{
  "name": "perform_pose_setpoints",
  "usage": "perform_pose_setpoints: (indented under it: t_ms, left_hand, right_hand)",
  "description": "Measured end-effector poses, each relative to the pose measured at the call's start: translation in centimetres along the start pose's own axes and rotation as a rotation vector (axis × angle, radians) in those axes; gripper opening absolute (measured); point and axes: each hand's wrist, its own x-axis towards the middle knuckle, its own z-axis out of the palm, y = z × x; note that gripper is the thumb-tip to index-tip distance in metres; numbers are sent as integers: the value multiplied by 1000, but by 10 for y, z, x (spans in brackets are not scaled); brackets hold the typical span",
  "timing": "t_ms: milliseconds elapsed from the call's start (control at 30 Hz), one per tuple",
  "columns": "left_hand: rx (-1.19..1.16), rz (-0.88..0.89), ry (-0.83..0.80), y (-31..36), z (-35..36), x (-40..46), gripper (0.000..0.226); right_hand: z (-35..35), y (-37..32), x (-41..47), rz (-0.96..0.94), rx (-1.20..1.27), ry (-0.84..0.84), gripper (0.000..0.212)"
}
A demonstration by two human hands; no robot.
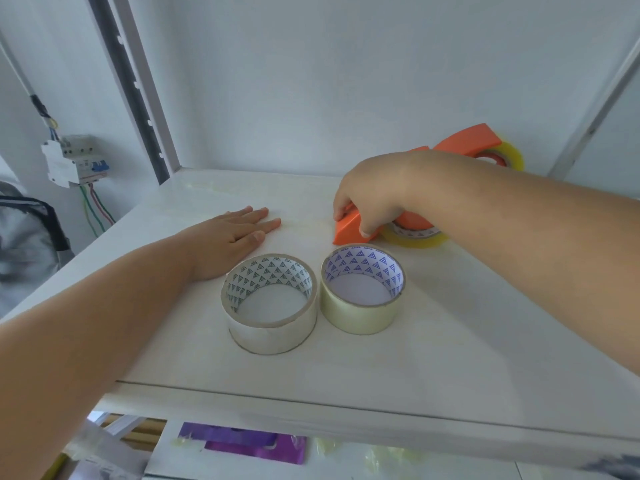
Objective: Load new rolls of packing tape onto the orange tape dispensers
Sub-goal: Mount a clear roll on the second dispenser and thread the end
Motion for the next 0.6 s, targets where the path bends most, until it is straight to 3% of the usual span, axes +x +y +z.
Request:
perform_pose_setpoints:
  t_ms: [233,600]
  left_hand:
    - [8,-1,-13,-3,0,2,46]
    - [-45,5,46,-1,0,2,49]
  right_hand:
    - [34,54,-40,160,46,-151,53]
    - [55,71,-53,138,115,-29,48]
